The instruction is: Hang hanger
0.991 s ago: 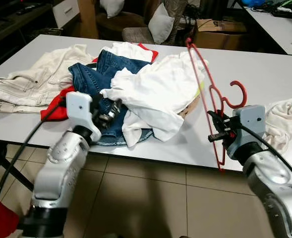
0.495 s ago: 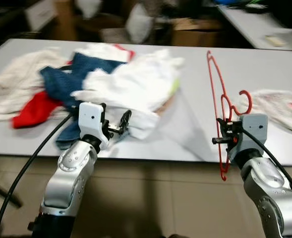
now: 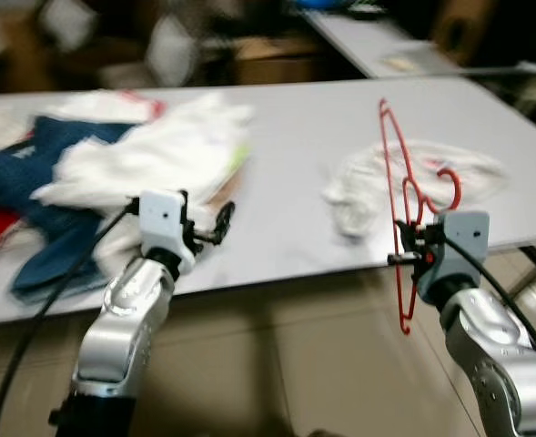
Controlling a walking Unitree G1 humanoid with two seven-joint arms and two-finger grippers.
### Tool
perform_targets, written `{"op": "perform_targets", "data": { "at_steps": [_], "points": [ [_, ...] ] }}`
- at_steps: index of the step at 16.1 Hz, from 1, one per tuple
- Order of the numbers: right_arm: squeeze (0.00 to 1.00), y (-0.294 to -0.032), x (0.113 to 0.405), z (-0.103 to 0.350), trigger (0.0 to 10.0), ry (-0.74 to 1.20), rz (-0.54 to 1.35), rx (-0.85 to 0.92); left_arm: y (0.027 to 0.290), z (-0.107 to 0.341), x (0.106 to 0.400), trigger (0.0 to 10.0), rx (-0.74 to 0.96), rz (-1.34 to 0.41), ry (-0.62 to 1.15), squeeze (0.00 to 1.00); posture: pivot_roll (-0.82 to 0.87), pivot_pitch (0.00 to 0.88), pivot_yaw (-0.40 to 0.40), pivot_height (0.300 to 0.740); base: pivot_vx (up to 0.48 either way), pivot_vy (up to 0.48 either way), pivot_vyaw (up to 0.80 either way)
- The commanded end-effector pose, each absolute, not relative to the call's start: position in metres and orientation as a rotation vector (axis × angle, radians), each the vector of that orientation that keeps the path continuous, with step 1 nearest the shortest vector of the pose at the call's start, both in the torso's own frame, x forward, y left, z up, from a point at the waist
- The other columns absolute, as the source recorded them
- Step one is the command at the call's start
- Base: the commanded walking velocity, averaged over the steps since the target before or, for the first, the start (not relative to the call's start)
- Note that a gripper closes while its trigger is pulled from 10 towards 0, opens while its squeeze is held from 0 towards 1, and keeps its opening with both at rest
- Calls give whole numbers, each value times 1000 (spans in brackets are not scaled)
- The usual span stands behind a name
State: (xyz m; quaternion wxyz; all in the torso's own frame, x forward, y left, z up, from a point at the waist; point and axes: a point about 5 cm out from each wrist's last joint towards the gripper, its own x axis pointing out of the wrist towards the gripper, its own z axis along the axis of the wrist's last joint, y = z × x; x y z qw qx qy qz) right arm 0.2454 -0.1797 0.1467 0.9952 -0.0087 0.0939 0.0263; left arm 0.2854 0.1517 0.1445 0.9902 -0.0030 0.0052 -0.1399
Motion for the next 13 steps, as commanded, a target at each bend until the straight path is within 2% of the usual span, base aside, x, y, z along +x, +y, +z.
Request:
{"op": "perform_targets", "data": {
  "at_steps": [1, 3, 5, 6, 8, 10, 13],
  "points": [
    [0, -183, 244, 146, 10000, 195, 44, -36, 149, 146, 286, 10000, -4, -291, 8, 800, -79, 0, -2, 740, 0, 0, -788],
    [0, -185, 244, 147, 10000, 188, 30, -39, 145, 144, 288, 10000, -4, -304, 16, 792, -90, 0, 12, 740, 0, 0, -728],
    [0, -185, 245, 147, 10000, 188, 14, -88, 145, 142, 289, 10000, -17, -299, 39, 655, -92, 0, 4, 740, 0, 0, 0],
    [0, -184, 244, 146, 10000, 188, 26, -117, 146, 142, 288, 10000, -22, -290, 38, 631, -94, 0, 8, 740, 0, 0, 0],
    [0, -186, 241, 144, 10000, 189, 41, -140, 145, 141, 287, 10000, -24, -314, 33, 624, -95, 0, 11, 740, 0, 0, 0],
    [0, -184, 242, 144, 10000, 191, 68, -74, 144, 136, 285, 10000, -15, -335, 36, 624, -93, 0, -5, 740, 0, 0, 0],
    [0, -180, 240, 143, 10000, 187, 95, -61, 142, 134, 279, 10000, -10, -348, 42, 627, -88, 0, -11, 740, 311, 0, -800]
  ]
}}
